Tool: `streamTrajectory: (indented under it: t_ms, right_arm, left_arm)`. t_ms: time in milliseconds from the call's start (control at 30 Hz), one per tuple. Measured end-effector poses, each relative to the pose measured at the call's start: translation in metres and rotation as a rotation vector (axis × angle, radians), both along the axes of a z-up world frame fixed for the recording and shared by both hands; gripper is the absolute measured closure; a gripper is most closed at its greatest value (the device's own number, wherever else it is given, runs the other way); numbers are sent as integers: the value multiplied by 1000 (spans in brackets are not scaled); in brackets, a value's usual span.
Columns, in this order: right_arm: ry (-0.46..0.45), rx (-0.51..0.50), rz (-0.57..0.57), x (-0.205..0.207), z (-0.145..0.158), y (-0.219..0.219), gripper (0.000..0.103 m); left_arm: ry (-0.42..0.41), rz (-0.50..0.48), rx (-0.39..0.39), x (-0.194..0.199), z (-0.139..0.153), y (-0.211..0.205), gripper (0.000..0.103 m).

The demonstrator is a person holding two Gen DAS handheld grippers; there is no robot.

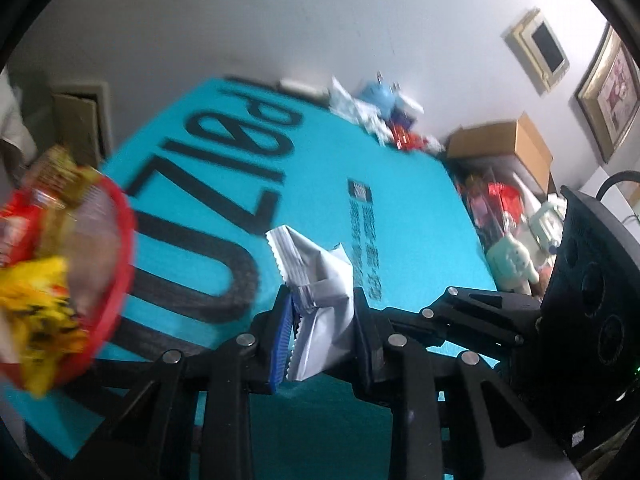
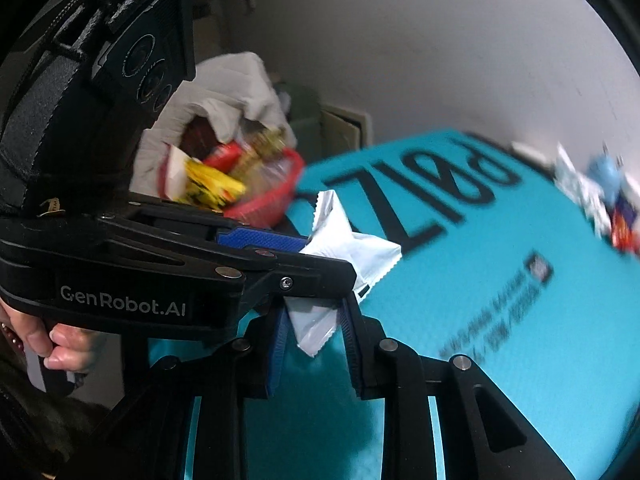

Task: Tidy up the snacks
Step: 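Grasp the white wrapper with the left tool and lift it, then carry the white wrapper over the red basket and release it inside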

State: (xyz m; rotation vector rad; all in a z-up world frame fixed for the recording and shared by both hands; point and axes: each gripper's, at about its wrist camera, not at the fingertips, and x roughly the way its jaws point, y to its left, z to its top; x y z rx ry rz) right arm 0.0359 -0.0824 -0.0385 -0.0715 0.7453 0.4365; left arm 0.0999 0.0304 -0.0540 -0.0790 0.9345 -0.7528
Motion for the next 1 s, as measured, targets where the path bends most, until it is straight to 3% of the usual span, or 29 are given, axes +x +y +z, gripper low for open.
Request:
streamTrajectory:
  t_ms: [467, 667, 1000]
  right_arm:
    - [-160, -36, 194, 30, 51, 68, 77]
    - [-162, -16, 256, 54, 52, 93, 77]
    - [-100, -15, 328, 91, 38, 112, 77]
  left_arm:
    - [-187, 197, 15, 5, 64, 77, 76]
    - [-197, 243, 60, 21, 69, 102, 76]
    - [-145, 272, 142, 56, 54, 116, 76]
